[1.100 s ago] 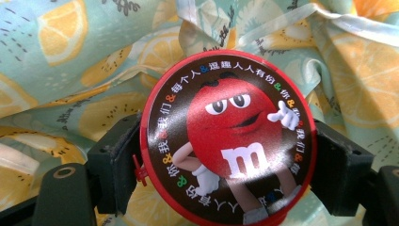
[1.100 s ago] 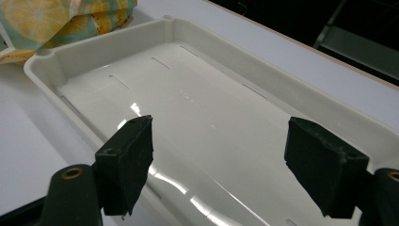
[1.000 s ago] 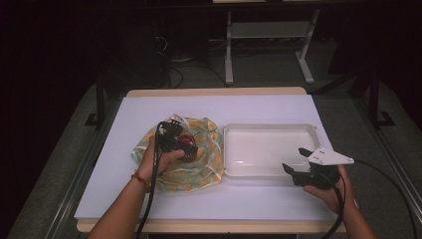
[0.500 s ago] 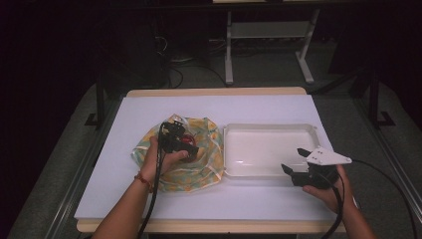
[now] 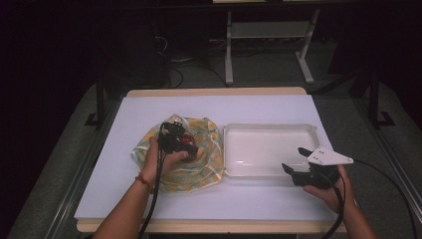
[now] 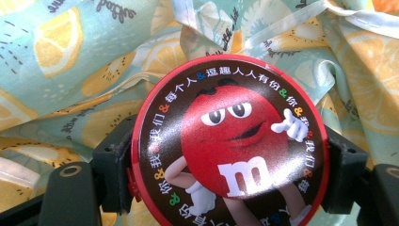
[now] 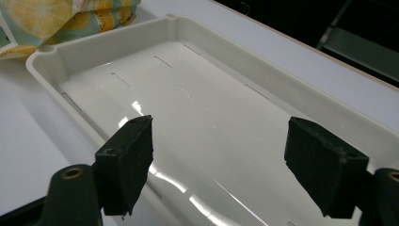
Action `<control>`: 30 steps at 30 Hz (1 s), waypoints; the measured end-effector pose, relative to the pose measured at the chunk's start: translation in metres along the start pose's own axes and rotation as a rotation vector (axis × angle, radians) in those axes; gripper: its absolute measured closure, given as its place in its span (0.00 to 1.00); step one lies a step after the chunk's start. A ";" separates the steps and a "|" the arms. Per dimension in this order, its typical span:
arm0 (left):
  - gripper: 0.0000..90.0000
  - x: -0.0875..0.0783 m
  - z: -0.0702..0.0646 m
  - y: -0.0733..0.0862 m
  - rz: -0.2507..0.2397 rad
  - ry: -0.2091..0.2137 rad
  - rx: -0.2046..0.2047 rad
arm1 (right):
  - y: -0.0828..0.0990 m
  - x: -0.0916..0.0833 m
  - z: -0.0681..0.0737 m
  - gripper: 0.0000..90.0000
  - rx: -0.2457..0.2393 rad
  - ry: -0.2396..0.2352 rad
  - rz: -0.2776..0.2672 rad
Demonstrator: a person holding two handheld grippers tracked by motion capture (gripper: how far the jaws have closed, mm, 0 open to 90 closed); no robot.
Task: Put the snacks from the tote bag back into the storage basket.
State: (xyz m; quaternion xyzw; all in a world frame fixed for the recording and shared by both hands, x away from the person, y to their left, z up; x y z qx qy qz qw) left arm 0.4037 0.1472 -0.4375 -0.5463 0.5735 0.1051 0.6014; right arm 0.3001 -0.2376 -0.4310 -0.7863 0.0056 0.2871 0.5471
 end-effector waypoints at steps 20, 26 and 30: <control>0.27 -0.005 -0.001 0.000 -0.007 0.019 -0.012 | -0.001 -0.002 -0.001 0.26 -0.001 0.000 -0.007; 0.27 -0.006 -0.002 0.000 -0.011 0.019 -0.012 | -0.001 -0.002 -0.001 0.26 -0.001 0.000 -0.007; 0.27 -0.009 -0.002 -0.001 -0.020 0.022 -0.011 | -0.001 -0.002 -0.001 0.26 -0.001 -0.001 -0.008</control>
Point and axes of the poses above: each handheld gripper's, and its own axes: x roughly forward along the jaws, y roughly out of its underside, z roughly to its left, the point moved 4 cm from there along x, roughly forward along the jaws, and after that the axes turned 12 degrees about y, right-handed, at the moved point
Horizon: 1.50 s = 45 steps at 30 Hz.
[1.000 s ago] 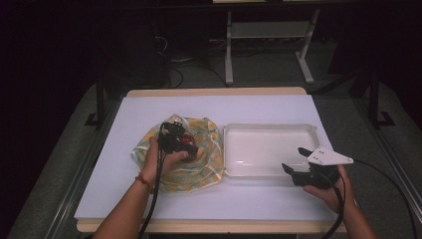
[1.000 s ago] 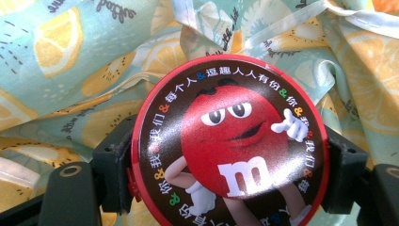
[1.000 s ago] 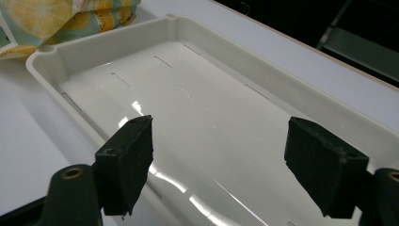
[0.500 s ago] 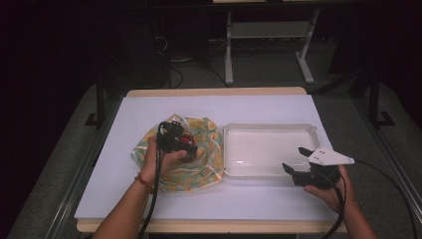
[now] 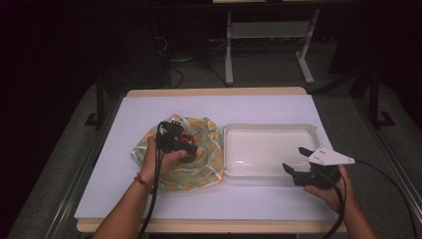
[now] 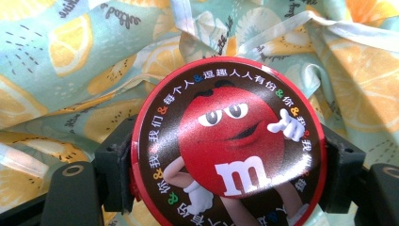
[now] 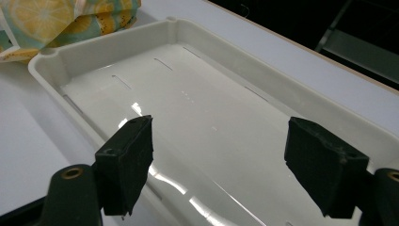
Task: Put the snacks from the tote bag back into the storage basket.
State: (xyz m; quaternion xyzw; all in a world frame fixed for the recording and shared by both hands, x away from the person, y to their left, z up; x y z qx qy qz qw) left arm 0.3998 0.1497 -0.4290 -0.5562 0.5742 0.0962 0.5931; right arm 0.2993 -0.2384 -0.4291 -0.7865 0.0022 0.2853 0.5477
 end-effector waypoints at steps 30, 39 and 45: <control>0.27 -0.015 -0.012 -0.015 -0.021 0.017 -0.008 | 0.000 -0.002 -0.001 0.26 0.020 0.006 0.003; 0.27 -0.023 -0.026 -0.031 -0.020 0.004 0.014 | 0.000 -0.002 -0.001 0.26 0.018 0.007 0.001; 0.27 -0.028 -0.040 -0.044 -0.026 0.002 0.039 | 0.001 -0.002 -0.001 0.26 0.021 0.005 0.001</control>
Point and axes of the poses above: each handheld gripper's, and its own axes: x roughly forward along the jaws, y roughly out of its underside, z roughly to its left, the point moved 4 cm from there along x, roughly forward along the jaws, and after that the axes turned 12 degrees about y, right-handed, at the moved point
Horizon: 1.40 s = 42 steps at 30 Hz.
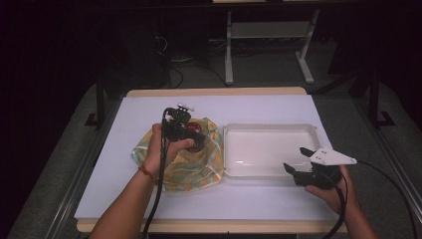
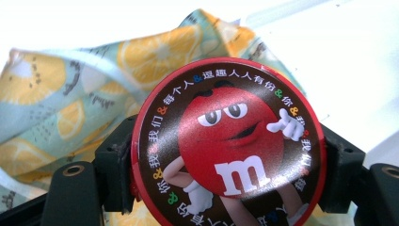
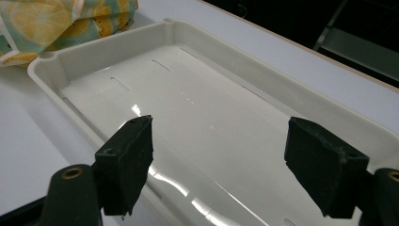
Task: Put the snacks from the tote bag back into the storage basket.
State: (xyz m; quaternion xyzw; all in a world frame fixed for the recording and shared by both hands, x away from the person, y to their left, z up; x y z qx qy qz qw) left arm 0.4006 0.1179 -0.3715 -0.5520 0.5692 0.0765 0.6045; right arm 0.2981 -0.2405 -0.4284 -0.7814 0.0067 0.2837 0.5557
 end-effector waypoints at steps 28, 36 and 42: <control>0.27 -0.001 -0.019 -0.022 0.012 0.007 0.040 | 0.000 0.000 0.000 0.26 0.002 -0.001 0.003; 0.27 0.000 -0.025 -0.029 0.017 0.013 0.051 | 0.000 0.000 0.000 0.26 0.002 -0.001 0.003; 0.27 0.002 -0.029 -0.033 0.020 0.017 0.054 | 0.000 0.000 0.001 0.26 0.000 -0.003 0.004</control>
Point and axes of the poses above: each handheld gripper's, and its own axes: x roughly forward along the jaws, y roughly out of its underside, z roughly to its left, the point moved 4 cm from there along x, roughly forward along the jaws, and after that the axes turned 12 degrees about y, right-handed, at the moved point
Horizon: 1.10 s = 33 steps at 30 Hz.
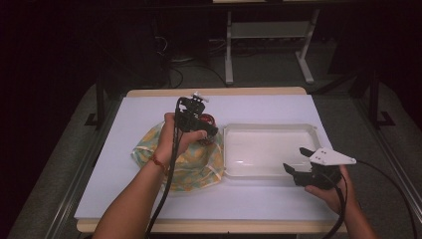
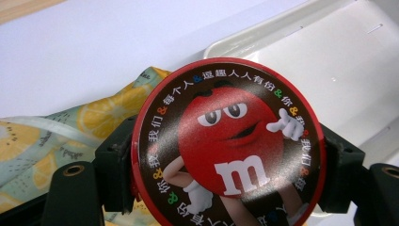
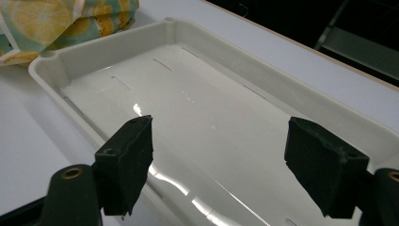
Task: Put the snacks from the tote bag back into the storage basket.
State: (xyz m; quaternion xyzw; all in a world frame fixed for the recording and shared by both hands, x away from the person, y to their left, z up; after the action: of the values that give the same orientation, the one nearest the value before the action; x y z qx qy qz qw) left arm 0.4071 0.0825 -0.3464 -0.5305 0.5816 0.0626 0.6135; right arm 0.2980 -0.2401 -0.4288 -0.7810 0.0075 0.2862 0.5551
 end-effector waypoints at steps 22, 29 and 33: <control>0.27 0.018 -0.021 -0.014 0.020 0.017 0.025 | 0.000 -0.001 0.000 0.26 0.001 0.000 -0.002; 0.27 0.025 -0.029 -0.018 0.024 0.026 0.033 | -0.001 -0.002 -0.002 0.26 0.011 0.004 -0.009; 0.27 0.030 -0.033 -0.019 0.030 0.033 0.044 | -0.001 -0.003 -0.002 0.26 0.013 0.003 -0.012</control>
State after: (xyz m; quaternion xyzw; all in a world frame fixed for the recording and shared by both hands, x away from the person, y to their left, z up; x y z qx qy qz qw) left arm 0.4081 0.0343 -0.3506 -0.5091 0.6009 0.0504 0.6142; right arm 0.2971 -0.2425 -0.4263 -0.7779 0.0058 0.2816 0.5617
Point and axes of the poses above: each handheld gripper's, and its own axes: x roughly forward along the jaws, y roughly out of its underside, z roughly to its left, the point moved 4 cm from there along x, roughly forward along the jaws, and after that the axes turned 12 degrees about y, right-handed, at the moved point
